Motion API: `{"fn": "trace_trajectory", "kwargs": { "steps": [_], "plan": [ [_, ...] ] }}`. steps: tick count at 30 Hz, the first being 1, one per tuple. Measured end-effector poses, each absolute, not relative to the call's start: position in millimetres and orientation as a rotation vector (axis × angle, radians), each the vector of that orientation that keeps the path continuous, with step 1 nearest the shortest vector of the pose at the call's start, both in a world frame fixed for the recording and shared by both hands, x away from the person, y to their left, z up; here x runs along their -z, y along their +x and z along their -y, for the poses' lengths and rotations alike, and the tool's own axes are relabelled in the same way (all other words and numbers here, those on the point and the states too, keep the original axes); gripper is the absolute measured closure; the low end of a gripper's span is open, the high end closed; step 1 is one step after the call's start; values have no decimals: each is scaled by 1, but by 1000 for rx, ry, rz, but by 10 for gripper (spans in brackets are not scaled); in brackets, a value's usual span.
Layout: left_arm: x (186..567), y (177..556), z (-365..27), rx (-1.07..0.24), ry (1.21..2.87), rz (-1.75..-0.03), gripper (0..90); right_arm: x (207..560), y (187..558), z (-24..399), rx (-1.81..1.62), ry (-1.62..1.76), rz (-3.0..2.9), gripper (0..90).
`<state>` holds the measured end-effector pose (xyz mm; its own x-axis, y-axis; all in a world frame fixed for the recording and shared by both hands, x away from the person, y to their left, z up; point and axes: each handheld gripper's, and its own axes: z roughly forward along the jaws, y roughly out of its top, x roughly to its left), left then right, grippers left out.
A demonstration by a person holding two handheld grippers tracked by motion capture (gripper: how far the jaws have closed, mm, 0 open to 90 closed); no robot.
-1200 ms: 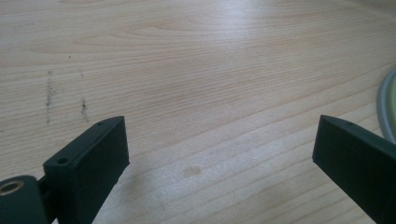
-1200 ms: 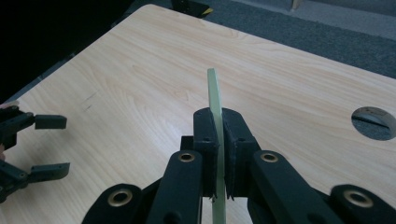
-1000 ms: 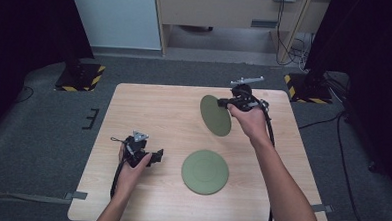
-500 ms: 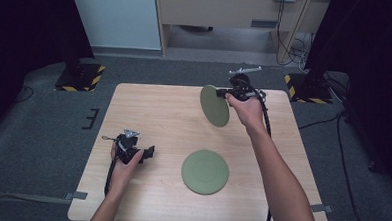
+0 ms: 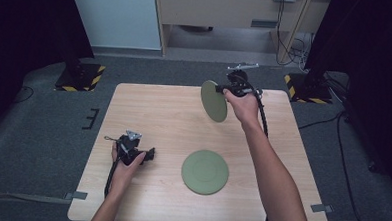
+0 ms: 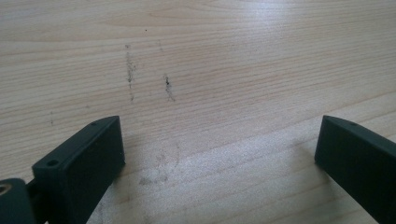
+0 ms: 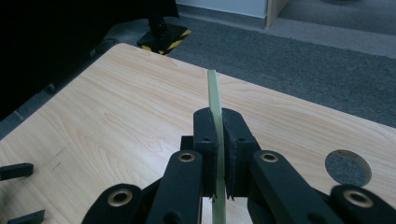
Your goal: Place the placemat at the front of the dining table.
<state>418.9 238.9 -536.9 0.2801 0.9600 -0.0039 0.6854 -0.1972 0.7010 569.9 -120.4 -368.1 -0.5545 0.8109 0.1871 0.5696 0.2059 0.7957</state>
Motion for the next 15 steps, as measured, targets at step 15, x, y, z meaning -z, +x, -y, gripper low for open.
{"fn": "trace_trajectory", "kwargs": {
  "steps": [15],
  "plan": [
    [537, 418, -240, -596, 1964, -1466, 6, 383, 580, 105, -1244, 1330, -2208, 857]
  ]
}}
